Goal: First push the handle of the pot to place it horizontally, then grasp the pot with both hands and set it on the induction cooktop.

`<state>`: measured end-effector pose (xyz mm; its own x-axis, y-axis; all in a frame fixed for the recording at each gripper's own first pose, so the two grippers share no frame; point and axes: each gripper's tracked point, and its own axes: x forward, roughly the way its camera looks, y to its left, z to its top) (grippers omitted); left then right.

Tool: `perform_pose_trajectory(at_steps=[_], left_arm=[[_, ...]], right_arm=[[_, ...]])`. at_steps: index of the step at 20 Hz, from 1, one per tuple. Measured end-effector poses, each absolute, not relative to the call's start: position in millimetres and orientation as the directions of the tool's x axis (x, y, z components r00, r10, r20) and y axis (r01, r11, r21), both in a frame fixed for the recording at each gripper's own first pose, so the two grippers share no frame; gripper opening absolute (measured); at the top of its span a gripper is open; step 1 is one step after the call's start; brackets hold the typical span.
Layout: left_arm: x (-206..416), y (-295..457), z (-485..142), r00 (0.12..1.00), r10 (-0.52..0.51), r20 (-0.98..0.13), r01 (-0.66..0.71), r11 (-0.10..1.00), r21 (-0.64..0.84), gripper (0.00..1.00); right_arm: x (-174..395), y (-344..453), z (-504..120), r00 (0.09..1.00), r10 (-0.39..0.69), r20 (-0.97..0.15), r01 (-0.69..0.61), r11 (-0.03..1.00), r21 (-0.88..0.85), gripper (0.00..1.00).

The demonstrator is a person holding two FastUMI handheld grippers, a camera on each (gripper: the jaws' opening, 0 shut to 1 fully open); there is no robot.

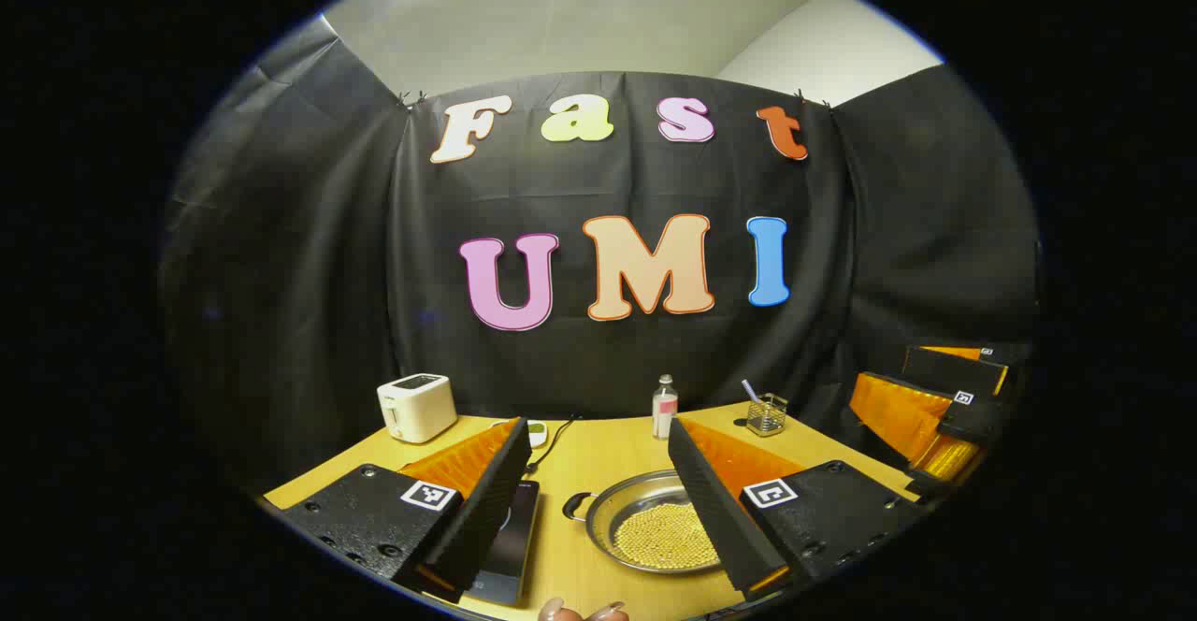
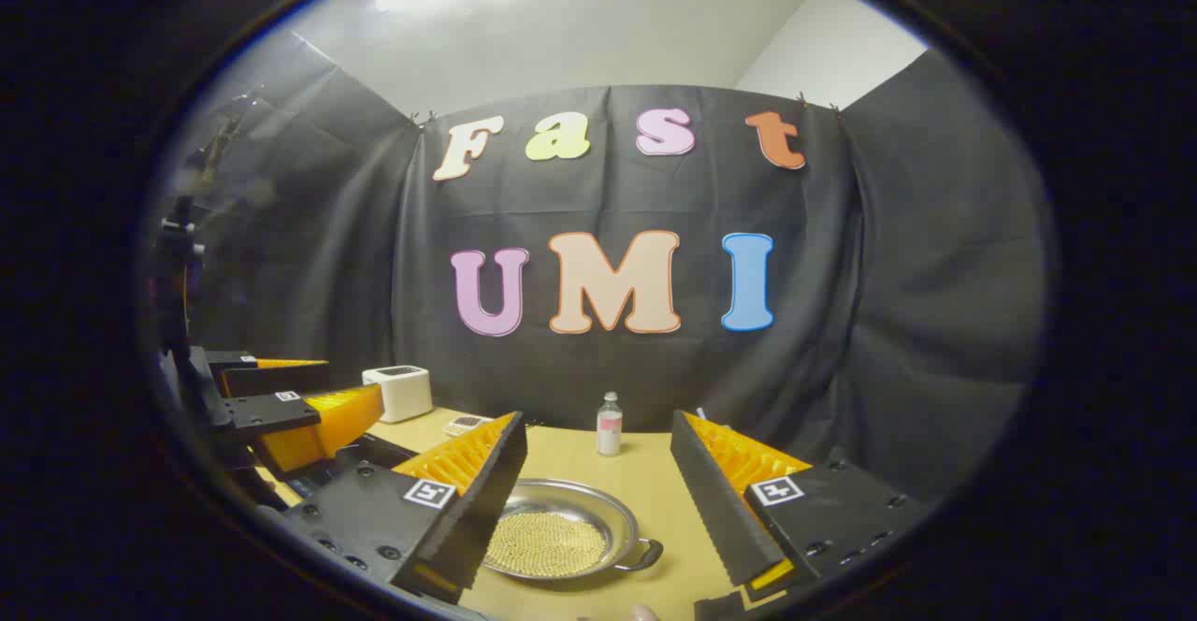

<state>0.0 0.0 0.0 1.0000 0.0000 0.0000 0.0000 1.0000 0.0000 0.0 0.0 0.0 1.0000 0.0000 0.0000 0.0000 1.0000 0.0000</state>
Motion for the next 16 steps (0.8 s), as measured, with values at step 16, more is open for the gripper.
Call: perform_pose_trajectory(at_steps=[16], left_arm=[[-6.2, -1.8, -13.5, 0.998, -0.01, -0.055, 0.01, 1.0, -0.01, 0.96]], right_arm=[[-8.9, -1.7, -14.9, 0.998, -0.014, -0.059, 0.013, 1.0, -0.018, 0.94]])
